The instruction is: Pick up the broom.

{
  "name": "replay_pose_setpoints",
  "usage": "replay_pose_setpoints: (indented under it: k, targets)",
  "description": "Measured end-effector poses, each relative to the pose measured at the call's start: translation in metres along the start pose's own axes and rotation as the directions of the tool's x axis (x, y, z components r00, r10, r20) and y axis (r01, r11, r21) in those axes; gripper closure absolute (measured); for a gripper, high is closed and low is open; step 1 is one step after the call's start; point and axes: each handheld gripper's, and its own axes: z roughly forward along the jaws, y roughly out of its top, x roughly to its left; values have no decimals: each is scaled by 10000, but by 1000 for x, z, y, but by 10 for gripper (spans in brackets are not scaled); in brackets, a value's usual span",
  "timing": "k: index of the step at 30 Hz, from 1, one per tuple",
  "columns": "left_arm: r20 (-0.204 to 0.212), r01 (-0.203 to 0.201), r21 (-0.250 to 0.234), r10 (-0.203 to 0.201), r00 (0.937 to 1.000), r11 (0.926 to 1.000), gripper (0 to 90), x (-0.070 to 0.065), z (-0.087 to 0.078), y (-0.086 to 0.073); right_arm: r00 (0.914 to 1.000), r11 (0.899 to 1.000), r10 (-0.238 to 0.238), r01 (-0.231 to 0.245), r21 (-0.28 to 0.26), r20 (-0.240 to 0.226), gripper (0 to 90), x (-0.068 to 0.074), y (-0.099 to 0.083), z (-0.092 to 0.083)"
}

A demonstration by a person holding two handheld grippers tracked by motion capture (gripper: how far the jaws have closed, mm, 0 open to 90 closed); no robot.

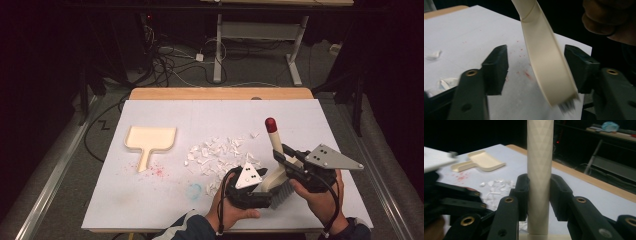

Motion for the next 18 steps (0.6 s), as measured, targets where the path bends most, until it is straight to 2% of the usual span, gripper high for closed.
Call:
replay_pose_setpoints:
  k: [3, 5, 10, 11, 14, 15, 16, 17, 18]
  targets:
    - [90, 65, -48, -65, 9999, 10000, 480, 3, -1, 0, 9998, 9998, -170, 169, -97, -53, 717, 8, 2, 0]
    - [234, 93, -132, -90, 9997, 9999, 583, 6, -3, -2, 9999, 9997, -108, 107, -208, -26, 717, 11, 2, -1]
    - [314, 214, -11, -214, 9993, 9998, 648, 16, -13, -1, 9997, 9994, -47, 39, -346, -233, 713, 9, 3, -3]
    - [499, 21, 118, -27, 9988, 9999, 650, 20, -19, 0, 9979, 9990, -100, 71, -446, -637, 703, 6, 3, -6]
    - [705, -392, 424, 361, 9969, 9983, 651, 22, -29, 2, 9888, 9974, -454, 368, -621, -1425, 654, 1, 2, -8]
    - [705, -392, 424, 361, 9969, 9983, 651, 22, -29, 2, 9888, 9974, -454, 368, -621, -1425, 654, 1, 2, -8]
    - [762, -602, 536, 560, 9955, 9967, 651, 23, -34, 2, 9852, 9960, -673, 569, -693, -1578, 625, 0, 2, -9]
    - [852, -789, 645, 733, 9937, 9948, 651, 25, -41, 2, 9715, 9957, -880, 797, -463, -2199, 542, -3, 1, -10]
    - [906, -923, 764, 853, 9922, 9928, 651, 27, -45, 2, 9638, 9949, -1007, 990, -196, -2469, 523, -5, 0, -9]
